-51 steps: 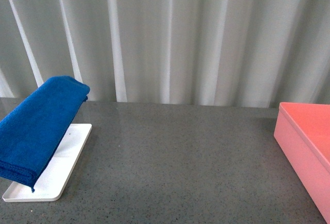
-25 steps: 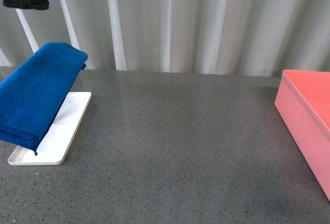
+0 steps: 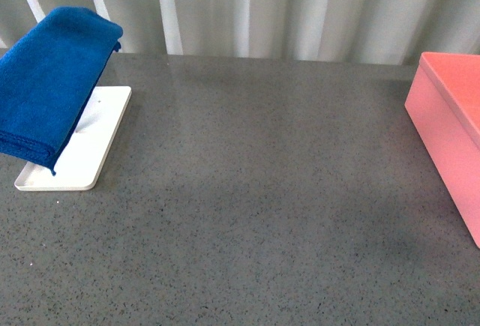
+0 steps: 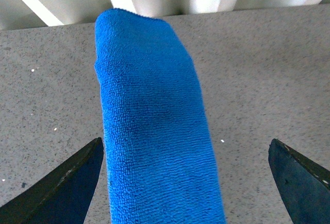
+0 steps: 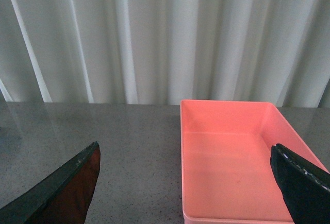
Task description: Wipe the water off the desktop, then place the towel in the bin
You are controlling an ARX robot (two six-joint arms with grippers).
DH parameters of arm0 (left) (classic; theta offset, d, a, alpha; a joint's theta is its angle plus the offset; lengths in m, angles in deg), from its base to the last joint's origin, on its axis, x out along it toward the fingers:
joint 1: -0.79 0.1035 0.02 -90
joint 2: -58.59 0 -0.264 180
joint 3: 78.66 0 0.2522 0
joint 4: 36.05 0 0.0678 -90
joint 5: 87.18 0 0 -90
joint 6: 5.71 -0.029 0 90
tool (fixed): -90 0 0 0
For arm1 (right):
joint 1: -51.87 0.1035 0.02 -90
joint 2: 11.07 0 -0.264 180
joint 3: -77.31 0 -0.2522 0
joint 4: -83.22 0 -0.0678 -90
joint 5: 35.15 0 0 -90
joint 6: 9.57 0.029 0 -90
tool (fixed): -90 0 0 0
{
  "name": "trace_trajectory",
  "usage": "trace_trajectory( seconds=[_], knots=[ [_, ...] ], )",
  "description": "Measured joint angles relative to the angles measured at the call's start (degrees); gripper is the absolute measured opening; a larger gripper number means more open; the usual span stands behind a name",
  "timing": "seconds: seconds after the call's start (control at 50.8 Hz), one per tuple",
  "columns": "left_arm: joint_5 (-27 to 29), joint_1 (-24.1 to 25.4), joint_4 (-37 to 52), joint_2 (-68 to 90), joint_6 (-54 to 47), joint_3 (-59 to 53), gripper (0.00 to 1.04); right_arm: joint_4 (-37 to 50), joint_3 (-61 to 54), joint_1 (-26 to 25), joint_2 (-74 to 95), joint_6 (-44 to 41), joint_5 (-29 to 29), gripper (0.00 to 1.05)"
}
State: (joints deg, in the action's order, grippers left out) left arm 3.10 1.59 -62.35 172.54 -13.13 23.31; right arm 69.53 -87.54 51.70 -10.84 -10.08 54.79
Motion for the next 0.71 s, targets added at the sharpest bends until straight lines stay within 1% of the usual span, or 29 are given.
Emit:
trace_trajectory(
  seconds=[0.079, 0.315, 0.709],
  knots=[
    [0.04, 0.13, 1.84, 1.42, -0.79, -0.02, 0.98, 0.00, 0.00, 0.00, 0.00, -0.02, 0.00, 0.98],
    [1.31, 0.44, 2.10, 3.63, -1.88, 0.02, 0.98, 0.00, 0.00, 0.00, 0.00, 0.00, 0.00, 0.98],
    [2.43, 0.94, 5.70, 5.55, -2.38, -2.73, 0.98, 0.00, 0.00, 0.00, 0.00, -0.02, 0.00, 0.98]
  ],
)
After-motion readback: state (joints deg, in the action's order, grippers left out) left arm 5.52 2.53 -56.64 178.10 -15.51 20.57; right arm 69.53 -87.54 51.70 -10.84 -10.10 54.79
